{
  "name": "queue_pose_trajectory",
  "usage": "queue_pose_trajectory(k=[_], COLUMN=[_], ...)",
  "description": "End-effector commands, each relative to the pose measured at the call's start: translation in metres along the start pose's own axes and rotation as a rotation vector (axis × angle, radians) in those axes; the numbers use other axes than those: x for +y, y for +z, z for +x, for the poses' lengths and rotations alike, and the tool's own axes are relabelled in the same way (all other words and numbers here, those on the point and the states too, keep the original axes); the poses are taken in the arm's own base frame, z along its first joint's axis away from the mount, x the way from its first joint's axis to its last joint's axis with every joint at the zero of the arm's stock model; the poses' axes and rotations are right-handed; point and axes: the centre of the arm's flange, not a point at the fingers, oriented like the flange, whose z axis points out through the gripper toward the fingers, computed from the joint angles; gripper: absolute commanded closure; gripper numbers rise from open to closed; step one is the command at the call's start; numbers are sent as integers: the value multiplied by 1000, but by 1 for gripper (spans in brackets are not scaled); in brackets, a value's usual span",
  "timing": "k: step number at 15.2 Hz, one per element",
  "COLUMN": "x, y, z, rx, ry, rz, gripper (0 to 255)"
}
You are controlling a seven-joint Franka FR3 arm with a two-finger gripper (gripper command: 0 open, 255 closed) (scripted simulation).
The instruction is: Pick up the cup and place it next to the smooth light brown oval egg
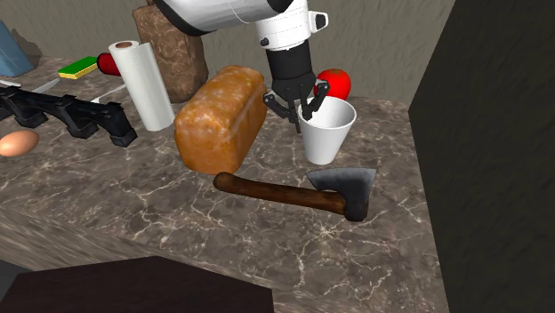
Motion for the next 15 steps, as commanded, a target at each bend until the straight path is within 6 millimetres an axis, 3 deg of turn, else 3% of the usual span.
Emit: queue_pose_trajectory(k=[1, 3, 15], x=[0, 0, 14], y=[0, 0, -61], z=[0, 0, -8], rx=[0, 0, 0], ry=[0, 0, 0], rz=[0, 0, 0], gripper=[255, 255, 255])
